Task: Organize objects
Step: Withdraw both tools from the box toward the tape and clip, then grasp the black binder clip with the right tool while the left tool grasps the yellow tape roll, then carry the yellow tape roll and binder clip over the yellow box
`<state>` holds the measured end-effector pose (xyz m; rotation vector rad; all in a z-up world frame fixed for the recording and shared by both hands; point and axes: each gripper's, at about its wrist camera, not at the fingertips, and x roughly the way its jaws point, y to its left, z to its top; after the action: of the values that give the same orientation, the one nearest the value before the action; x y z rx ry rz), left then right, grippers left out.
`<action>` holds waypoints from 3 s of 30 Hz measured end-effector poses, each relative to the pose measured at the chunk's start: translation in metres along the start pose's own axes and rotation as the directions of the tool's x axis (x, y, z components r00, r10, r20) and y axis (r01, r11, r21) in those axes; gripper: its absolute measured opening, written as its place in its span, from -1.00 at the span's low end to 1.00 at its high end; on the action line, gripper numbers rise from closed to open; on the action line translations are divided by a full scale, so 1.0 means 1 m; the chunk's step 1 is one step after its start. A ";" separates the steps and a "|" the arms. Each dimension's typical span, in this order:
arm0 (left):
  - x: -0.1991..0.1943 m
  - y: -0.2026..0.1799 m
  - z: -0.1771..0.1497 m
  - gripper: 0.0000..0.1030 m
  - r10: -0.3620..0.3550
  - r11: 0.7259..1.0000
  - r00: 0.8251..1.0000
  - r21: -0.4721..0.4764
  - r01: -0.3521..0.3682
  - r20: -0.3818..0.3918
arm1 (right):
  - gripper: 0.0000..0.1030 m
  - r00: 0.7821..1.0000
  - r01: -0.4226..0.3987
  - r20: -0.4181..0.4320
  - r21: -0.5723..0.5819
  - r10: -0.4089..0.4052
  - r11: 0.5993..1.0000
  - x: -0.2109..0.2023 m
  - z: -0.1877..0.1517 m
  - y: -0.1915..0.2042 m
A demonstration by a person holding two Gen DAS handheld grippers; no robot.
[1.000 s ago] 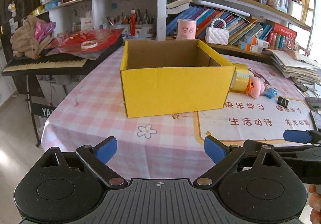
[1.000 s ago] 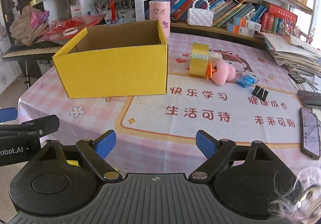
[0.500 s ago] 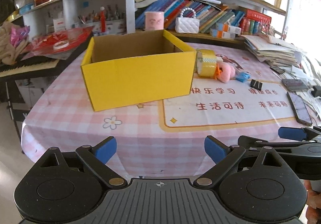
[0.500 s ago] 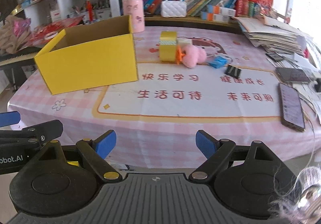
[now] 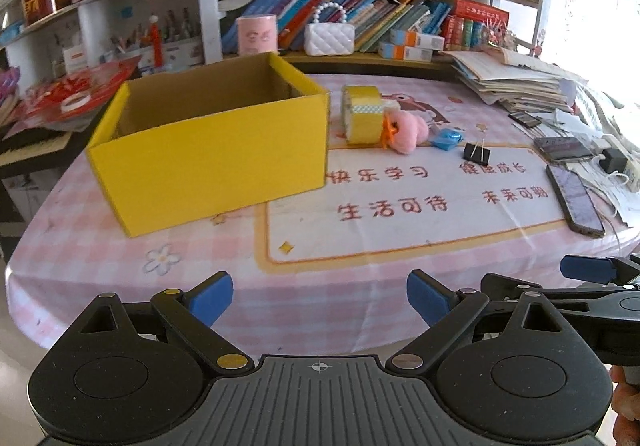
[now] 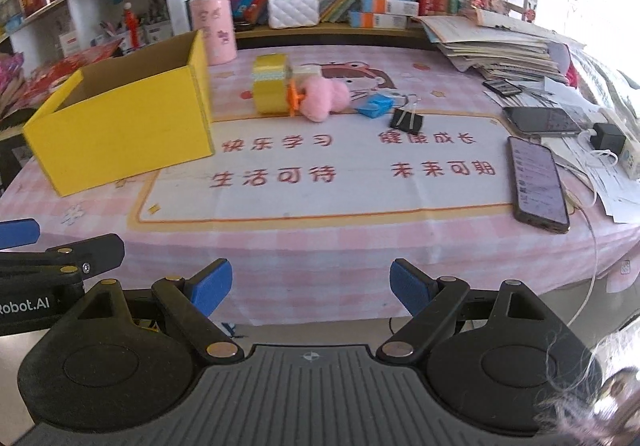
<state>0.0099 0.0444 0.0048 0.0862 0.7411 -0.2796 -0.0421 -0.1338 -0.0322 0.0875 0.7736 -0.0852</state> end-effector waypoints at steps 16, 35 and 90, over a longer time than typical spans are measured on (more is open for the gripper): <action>0.070 -0.057 0.053 0.82 -0.062 0.997 0.998 0.042 0.062 -0.008 | 0.62 0.997 0.075 -0.016 0.039 -0.075 0.996 0.052 0.045 -0.069; 0.143 -0.102 0.141 0.44 0.061 0.997 0.994 0.047 -0.065 0.090 | 0.38 0.999 0.035 0.025 0.011 -0.036 0.999 0.134 0.107 -0.120; 0.108 -0.059 0.116 -0.25 0.035 0.990 0.998 -0.136 -0.028 0.053 | -0.19 0.995 -0.090 0.024 -0.082 0.093 0.993 0.128 0.109 -0.099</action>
<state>0.1451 -0.0565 0.0188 -0.0383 0.7017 -0.2005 0.1138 -0.2496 -0.0488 0.0451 0.7436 0.0317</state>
